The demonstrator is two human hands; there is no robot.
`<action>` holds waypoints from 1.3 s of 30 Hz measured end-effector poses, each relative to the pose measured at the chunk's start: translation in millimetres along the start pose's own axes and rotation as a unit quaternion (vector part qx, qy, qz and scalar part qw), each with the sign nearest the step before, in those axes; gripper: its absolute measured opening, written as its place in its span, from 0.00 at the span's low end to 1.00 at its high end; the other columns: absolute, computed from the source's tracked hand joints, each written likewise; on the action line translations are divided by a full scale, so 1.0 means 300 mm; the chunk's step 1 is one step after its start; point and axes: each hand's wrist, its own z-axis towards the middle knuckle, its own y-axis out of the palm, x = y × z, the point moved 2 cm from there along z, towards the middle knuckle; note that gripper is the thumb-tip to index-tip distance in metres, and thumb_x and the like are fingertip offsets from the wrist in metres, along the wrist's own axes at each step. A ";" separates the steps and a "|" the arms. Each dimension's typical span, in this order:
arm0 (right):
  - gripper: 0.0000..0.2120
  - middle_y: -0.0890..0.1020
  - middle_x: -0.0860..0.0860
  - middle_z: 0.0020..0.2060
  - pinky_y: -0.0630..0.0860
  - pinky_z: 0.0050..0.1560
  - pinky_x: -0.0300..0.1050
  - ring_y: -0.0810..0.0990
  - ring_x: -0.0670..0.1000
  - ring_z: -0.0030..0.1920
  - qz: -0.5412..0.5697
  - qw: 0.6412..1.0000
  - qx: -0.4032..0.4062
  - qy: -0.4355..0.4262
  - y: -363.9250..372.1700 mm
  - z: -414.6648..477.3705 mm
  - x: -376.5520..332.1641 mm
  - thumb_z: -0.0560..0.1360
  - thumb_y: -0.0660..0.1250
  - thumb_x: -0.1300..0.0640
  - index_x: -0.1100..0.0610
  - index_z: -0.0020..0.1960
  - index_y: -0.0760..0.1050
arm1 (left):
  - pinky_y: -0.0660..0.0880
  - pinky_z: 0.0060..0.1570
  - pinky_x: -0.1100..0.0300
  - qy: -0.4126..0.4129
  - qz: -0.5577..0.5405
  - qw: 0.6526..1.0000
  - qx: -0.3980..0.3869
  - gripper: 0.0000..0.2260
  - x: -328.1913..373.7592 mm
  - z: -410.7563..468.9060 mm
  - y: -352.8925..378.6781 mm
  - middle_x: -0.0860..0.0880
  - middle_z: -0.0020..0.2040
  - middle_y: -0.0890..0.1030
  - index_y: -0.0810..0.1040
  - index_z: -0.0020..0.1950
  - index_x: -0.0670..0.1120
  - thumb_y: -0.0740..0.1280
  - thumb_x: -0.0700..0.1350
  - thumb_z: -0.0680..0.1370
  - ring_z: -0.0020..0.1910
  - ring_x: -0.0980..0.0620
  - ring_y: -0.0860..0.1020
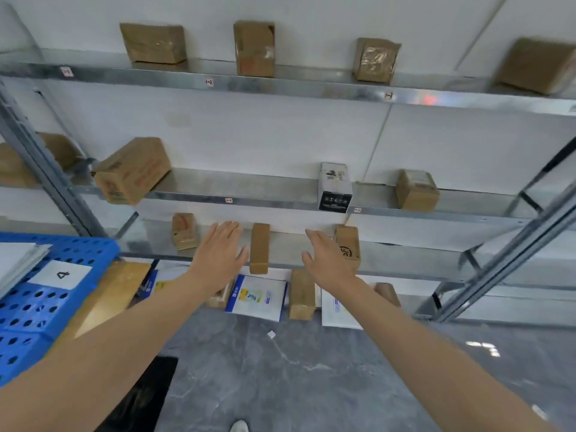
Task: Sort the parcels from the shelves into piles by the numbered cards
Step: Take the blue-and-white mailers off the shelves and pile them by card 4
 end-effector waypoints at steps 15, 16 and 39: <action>0.25 0.62 0.56 0.75 0.57 0.75 0.46 0.60 0.55 0.74 0.006 0.996 -0.035 0.082 0.131 0.154 0.215 0.81 0.56 0.61 0.58 0.77 0.57 | 0.42 0.76 0.56 0.035 -0.050 0.995 -0.085 0.24 0.070 0.177 0.375 0.47 0.77 0.61 0.60 0.76 0.43 0.53 0.52 0.82 0.77 0.51 0.55; 0.25 0.62 0.55 0.75 0.57 0.74 0.46 0.60 0.55 0.74 0.007 0.996 -0.036 0.083 0.148 0.182 0.214 0.81 0.56 0.61 0.58 0.77 0.57 | 0.42 0.76 0.56 0.023 -0.055 0.994 -0.091 0.25 0.052 0.193 0.393 0.47 0.77 0.61 0.59 0.77 0.43 0.53 0.52 0.82 0.77 0.51 0.55; 0.23 0.65 0.53 0.72 0.56 0.72 0.43 0.62 0.53 0.73 -0.019 0.968 -0.224 -0.114 0.889 0.905 -0.128 0.81 0.57 0.57 0.58 0.75 0.60 | 0.60 0.71 0.49 -0.190 -0.019 0.971 -0.146 0.24 -0.614 0.297 0.809 0.41 0.66 0.76 0.73 0.68 0.36 0.68 0.49 0.76 0.69 0.44 0.72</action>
